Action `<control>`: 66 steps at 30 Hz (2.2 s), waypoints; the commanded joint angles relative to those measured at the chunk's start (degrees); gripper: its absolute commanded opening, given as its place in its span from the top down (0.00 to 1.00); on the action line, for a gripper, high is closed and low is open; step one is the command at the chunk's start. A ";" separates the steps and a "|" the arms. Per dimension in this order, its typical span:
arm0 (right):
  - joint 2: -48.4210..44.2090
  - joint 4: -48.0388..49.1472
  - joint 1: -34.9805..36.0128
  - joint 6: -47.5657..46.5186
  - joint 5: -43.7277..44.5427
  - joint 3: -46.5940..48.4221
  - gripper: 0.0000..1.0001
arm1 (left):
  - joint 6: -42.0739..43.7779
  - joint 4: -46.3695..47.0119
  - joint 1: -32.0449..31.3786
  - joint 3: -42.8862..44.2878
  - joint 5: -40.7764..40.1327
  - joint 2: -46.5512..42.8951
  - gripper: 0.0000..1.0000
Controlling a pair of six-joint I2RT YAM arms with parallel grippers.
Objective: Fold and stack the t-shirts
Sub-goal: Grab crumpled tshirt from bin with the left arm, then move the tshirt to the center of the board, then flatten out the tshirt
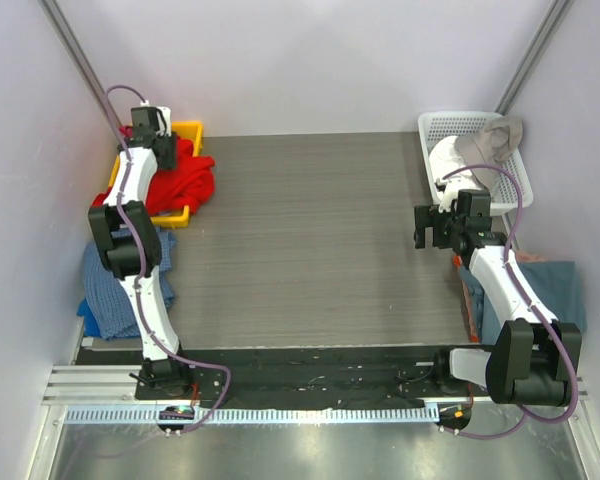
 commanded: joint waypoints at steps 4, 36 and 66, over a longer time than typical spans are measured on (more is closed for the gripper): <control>0.07 0.20 -0.34 -0.54 -0.81 2.10 0.00 | 0.35 -0.36 0.31 3.01 -0.80 1.18 0.90; 1.48 -0.51 -0.34 -0.54 -1.95 2.45 0.00 | 7.21 -12.15 -41.86 -10.68 12.14 -29.40 0.33; 21.50 -4.29 7.22 -3.79 0.33 25.91 0.15 | 7.12 5.62 -38.19 -23.26 6.57 -16.93 0.09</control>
